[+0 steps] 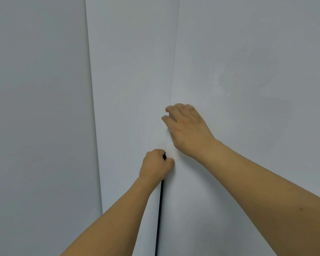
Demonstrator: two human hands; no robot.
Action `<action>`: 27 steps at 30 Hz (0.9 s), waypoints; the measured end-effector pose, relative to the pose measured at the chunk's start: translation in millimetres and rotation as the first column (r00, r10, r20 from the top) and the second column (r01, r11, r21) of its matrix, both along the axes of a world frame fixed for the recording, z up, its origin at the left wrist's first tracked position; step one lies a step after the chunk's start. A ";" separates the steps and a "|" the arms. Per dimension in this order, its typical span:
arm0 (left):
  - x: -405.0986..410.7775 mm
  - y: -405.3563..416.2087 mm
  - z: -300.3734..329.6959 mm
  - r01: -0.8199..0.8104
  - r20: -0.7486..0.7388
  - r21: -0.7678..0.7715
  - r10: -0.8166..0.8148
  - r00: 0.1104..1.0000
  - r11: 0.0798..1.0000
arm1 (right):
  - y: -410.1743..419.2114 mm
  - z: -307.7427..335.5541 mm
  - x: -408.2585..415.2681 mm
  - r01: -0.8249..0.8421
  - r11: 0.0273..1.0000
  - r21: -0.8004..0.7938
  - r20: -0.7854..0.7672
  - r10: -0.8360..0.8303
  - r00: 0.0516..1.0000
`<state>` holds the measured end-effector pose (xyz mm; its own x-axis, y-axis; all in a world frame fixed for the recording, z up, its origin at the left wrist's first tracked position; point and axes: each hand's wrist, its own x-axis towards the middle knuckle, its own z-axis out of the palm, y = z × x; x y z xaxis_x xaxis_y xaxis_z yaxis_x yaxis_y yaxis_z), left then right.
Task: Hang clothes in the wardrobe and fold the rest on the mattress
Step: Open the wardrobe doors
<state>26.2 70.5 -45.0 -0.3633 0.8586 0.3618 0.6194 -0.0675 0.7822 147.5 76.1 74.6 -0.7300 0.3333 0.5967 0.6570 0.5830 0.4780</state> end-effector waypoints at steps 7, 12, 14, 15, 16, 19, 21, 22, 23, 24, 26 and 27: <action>-11.1 -38.1 -4.4 0.182 0.190 -0.055 -0.169 0.967 0.982 | -20.4 25.1 1.7 0.057 0.977 0.204 0.284 -0.115 0.952; -16.8 -66.0 1.8 0.299 0.345 -0.094 -0.251 0.905 0.950 | -48.6 32.2 -2.5 -0.013 0.943 0.333 0.298 -0.092 0.950; -20.9 -78.0 2.3 0.347 0.382 -0.114 -0.281 0.881 0.931 | -63.2 31.9 -5.9 -0.002 0.932 0.362 0.300 -0.115 0.947; -22.9 -83.4 1.9 0.365 0.380 -0.119 -0.297 0.876 0.924 | -70.3 31.6 -7.0 0.006 0.930 0.369 0.306 -0.128 0.943; -23.9 -89.4 1.7 0.376 0.365 -0.117 -0.312 0.877 0.919 | -77.5 31.3 -7.8 0.018 0.928 0.371 0.312 -0.143 0.939; -24.4 -107.1 0.8 0.388 0.324 -0.090 -0.341 0.882 0.917 | -97.4 30.3 -8.7 0.095 0.929 0.357 0.315 -0.216 0.924; -25.7 -117.3 0.1 0.403 0.308 -0.079 -0.362 0.880 0.912 | -111.6 30.6 -9.6 0.190 0.932 0.307 0.335 -0.293 0.895; -26.7 -122.8 0.9 0.415 0.291 -0.083 -0.376 0.880 0.906 | -119.9 30.9 -11.1 0.221 0.928 0.300 0.343 -0.321 0.883; -27.6 -128.5 2.9 0.430 0.267 -0.094 -0.394 0.880 0.898 | -128.9 31.3 -13.2 0.239 0.921 0.308 0.348 -0.343 0.872; -28.4 -134.1 5.2 0.446 0.244 -0.113 -0.411 0.878 0.888 | -138.0 31.7 -14.8 0.254 0.916 0.312 0.358 -0.361 0.861; -28.6 -146.3 8.9 0.475 0.216 -0.157 -0.439 0.872 0.866 | -155.1 32.7 -15.0 0.280 0.913 0.296 0.370 -0.380 0.848; -27.9 -152.9 9.7 0.489 0.211 -0.171 -0.453 0.866 0.856 | -163.4 33.1 -13.9 0.288 0.912 0.293 0.369 -0.385 0.846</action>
<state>-1.7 -82.4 -35.3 0.0674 0.9899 0.1248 0.4225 -0.1416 0.8952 133.6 -87.3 107.7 -0.7896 0.5009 0.3545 0.5086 0.2108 0.8348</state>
